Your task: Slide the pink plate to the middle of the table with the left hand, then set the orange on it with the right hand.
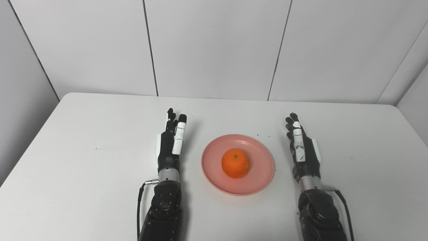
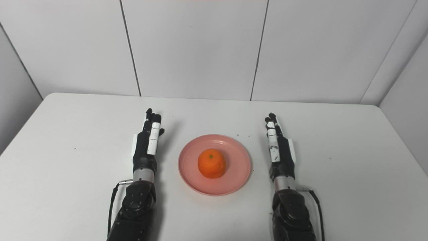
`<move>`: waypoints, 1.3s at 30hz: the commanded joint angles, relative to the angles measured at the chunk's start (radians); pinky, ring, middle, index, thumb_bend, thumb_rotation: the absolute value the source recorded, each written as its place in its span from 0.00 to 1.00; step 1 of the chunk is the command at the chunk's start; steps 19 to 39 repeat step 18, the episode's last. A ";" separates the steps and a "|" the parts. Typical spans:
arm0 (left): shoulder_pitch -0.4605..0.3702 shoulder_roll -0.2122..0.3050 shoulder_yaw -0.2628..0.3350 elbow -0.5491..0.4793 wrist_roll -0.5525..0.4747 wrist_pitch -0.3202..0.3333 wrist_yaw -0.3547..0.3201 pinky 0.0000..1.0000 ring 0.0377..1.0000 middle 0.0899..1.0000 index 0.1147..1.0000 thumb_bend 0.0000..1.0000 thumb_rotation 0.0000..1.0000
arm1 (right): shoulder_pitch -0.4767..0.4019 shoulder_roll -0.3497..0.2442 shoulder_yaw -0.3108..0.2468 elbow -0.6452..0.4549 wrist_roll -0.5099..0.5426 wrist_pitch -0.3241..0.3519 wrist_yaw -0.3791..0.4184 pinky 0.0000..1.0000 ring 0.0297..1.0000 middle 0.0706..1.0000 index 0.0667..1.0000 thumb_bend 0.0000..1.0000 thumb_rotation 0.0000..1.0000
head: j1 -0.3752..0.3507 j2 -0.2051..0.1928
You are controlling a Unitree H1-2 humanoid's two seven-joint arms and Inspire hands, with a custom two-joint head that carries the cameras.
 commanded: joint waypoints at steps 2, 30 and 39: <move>0.016 -0.001 0.004 0.013 -0.013 0.061 -0.013 1.00 1.00 1.00 1.00 0.85 0.95 | 0.055 0.017 0.004 0.032 0.007 0.013 0.012 1.00 0.96 0.93 0.95 0.83 1.00 | 0.001 -0.001; 0.020 0.004 -0.006 0.017 -0.015 0.050 -0.028 1.00 1.00 1.00 1.00 0.86 0.92 | 0.056 0.018 0.002 0.033 0.009 0.013 0.011 1.00 0.96 0.93 0.94 0.83 1.00 | -0.002 0.002; 0.020 0.004 -0.006 0.017 -0.015 0.050 -0.028 1.00 1.00 1.00 1.00 0.86 0.92 | 0.056 0.018 0.002 0.033 0.009 0.013 0.011 1.00 0.96 0.93 0.94 0.83 1.00 | -0.002 0.002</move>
